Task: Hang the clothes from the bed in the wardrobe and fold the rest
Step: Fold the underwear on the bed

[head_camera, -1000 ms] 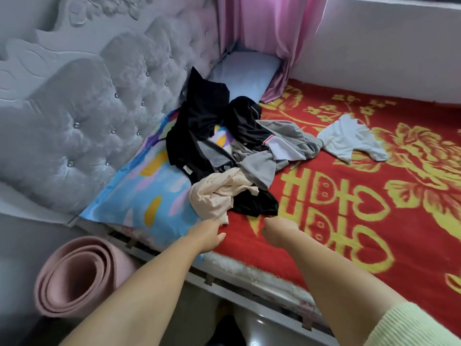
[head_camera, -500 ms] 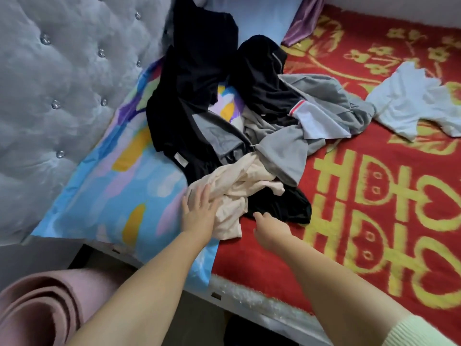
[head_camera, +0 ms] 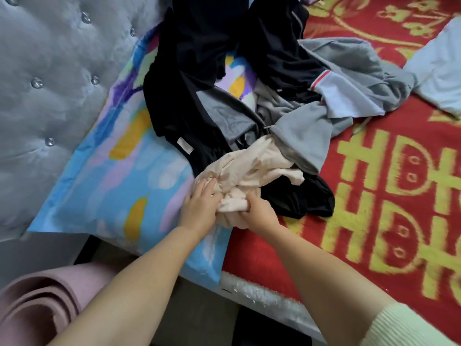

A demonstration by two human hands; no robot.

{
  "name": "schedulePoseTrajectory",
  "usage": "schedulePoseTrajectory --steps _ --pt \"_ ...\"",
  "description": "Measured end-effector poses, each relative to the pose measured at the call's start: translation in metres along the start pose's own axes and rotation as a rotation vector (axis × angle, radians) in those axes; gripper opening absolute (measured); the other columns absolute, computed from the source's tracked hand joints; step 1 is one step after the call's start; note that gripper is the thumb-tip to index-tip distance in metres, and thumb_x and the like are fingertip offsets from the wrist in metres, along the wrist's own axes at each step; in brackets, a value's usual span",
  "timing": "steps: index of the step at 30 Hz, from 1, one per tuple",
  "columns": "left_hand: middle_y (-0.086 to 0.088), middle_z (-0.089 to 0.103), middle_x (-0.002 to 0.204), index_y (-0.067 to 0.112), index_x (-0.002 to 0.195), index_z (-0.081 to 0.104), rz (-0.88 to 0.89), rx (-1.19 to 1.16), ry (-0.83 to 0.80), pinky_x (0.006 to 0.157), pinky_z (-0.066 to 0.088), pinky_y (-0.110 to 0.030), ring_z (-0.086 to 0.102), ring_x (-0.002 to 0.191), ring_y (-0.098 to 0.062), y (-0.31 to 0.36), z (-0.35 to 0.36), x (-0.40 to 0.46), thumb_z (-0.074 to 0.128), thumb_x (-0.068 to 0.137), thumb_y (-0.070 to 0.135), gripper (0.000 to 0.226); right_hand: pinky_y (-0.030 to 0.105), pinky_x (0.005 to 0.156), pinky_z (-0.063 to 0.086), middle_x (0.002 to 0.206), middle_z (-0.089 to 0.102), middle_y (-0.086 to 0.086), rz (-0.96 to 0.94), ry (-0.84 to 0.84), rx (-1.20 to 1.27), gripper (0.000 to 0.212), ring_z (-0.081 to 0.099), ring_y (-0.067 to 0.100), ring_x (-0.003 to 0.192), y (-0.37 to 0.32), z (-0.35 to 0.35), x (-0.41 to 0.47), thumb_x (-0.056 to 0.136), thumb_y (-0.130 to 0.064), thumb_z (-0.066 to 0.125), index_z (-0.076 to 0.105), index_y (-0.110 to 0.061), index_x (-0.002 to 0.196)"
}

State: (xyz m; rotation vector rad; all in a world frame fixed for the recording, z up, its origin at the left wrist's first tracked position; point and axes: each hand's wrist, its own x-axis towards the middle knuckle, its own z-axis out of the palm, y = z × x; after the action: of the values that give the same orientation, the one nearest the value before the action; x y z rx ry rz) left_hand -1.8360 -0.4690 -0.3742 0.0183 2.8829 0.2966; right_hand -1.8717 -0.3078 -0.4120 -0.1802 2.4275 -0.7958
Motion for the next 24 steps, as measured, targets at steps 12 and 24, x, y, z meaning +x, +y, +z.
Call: schedulePoseTrajectory --steps 12,24 --pt "-0.006 0.07 0.101 0.018 0.103 0.07 -0.102 -0.567 -0.101 0.077 0.046 -0.031 0.063 0.098 -0.022 0.074 -0.171 0.02 0.05 0.084 0.045 0.038 0.026 0.062 0.047 0.081 0.066 0.003 0.138 0.071 0.581 0.018 0.061 0.016 0.074 -0.042 -0.216 -0.073 0.087 -0.026 0.064 0.07 -0.01 0.092" --pt "0.01 0.069 0.11 0.041 0.106 0.067 0.037 -1.017 -0.384 0.079 0.051 -0.025 0.063 0.099 -0.008 0.237 -0.25 0.009 0.055 0.091 0.049 0.021 0.035 0.076 0.049 0.093 0.069 0.01 0.157 0.176 0.661 0.01 0.061 0.024 0.083 0.023 -0.363 -0.204 0.089 -0.009 0.061 0.069 -0.008 0.096"
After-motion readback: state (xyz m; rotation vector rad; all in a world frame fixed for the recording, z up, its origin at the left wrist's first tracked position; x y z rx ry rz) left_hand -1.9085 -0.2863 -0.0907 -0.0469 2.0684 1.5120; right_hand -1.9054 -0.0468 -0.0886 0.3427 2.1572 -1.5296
